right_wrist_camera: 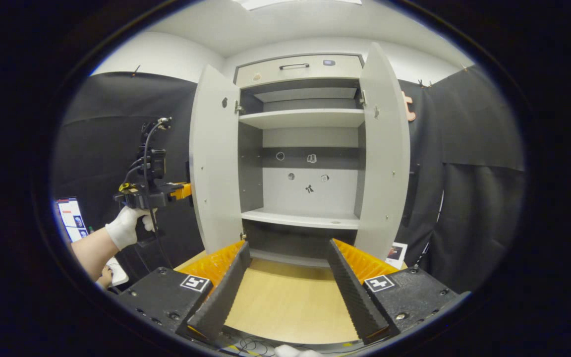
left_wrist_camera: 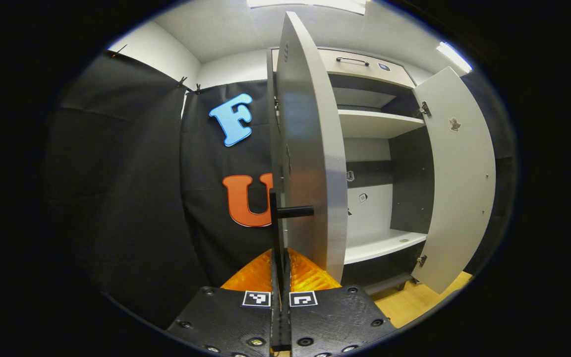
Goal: Open the right door of the double-door shoe cabinet with the right hand, and open the left door with the left hand.
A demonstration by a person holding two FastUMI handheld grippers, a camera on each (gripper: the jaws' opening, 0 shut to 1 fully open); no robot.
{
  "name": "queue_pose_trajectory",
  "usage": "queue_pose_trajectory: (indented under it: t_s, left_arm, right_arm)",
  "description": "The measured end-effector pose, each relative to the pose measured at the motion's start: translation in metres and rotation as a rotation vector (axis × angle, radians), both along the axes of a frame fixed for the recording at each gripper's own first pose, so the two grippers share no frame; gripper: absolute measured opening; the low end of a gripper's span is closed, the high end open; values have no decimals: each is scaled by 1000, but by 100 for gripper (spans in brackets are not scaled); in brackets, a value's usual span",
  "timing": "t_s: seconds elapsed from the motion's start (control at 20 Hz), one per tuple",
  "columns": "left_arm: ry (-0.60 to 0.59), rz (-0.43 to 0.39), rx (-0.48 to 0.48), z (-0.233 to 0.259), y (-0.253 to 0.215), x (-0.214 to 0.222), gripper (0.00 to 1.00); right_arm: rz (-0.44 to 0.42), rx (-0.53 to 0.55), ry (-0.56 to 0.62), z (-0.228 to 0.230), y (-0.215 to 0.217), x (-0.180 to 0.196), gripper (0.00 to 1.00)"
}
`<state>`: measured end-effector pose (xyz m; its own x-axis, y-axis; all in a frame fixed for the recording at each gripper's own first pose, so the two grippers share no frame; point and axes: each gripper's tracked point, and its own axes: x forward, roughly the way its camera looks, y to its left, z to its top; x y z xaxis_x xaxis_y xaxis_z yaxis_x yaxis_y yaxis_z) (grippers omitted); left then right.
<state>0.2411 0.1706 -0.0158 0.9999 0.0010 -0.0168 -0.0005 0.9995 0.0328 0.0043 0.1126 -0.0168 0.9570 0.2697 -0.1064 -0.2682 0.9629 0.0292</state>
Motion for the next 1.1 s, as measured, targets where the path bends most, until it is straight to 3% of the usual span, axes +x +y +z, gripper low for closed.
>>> queue_pose_trajectory:
  t_s: [0.05, 0.1, 0.15, 0.35, 0.85, 0.95, 1.1]
  left_arm:
    - [-1, 3, -15, 0, 9, 0, 0]
    - [-4, -11, -37, -1, 12, 0, 9]
    - [-7, -24, -53, 0, 16, 2, 0]
    - [-4, -73, -61, -1, 23, 2, 0]
    - [13, -24, -52, -3, 31, -1, 1]
    - [14, 8, -52, -5, 42, -3, 17]
    - [11, 53, -49, -8, 61, -15, 70]
  right_arm:
    - [3, -3, -1, 0, 2, 0, 96]
    - [5, -5, -1, 0, 5, 0, 98]
    - [8, -8, -1, 0, 7, 0, 96]
    - [11, -13, 1, -1, 11, -1, 96]
    - [-5, -9, -13, 4, 7, -3, 99]
    - [-13, -3, -15, 5, 4, -4, 98]
    - [-24, 3, -16, 6, -2, -1, 98]
